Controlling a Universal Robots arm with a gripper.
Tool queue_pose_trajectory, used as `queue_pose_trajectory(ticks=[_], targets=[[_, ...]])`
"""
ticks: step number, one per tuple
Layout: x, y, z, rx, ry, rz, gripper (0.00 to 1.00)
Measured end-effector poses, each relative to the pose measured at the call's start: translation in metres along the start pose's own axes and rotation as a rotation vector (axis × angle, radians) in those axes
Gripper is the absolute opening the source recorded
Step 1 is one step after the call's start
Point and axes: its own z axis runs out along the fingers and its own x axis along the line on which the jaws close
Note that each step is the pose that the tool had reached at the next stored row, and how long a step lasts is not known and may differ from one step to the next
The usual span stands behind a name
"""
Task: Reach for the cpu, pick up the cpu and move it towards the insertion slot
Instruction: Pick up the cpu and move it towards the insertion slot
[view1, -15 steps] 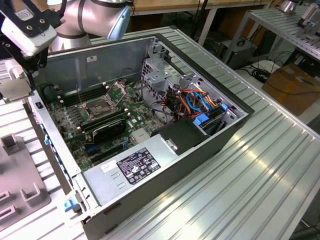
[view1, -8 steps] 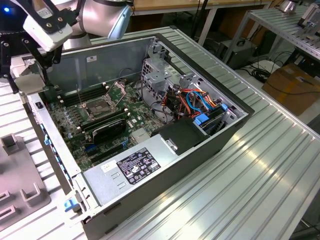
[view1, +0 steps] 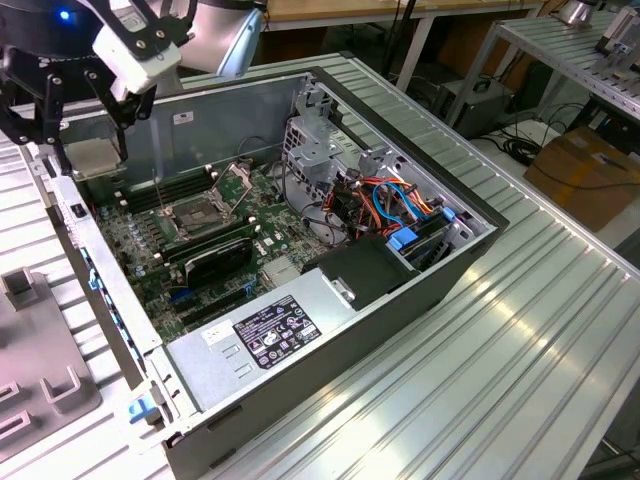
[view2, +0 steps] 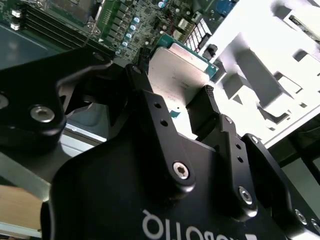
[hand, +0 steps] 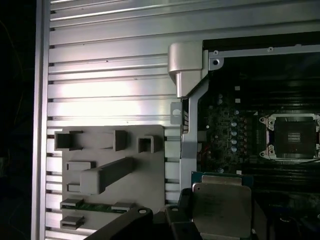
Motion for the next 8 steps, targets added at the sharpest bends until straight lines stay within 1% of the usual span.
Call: queue_pose_trajectory(ticks=[2, 4, 7, 8], targets=[[-0.0079, 0.0017, 0.0010, -0.0002, -0.0004, 0.006, 0.55], [-0.0179, 0.0032, 0.0019, -0.0001, -0.0006, 0.014, 0.55], [-0.0301, 0.0046, 0.0037, -0.0002, -0.0011, 0.027, 0.55], [-0.0331, 0.0057, 0.0040, -0.0003, -0.0012, 0.029, 0.55]])
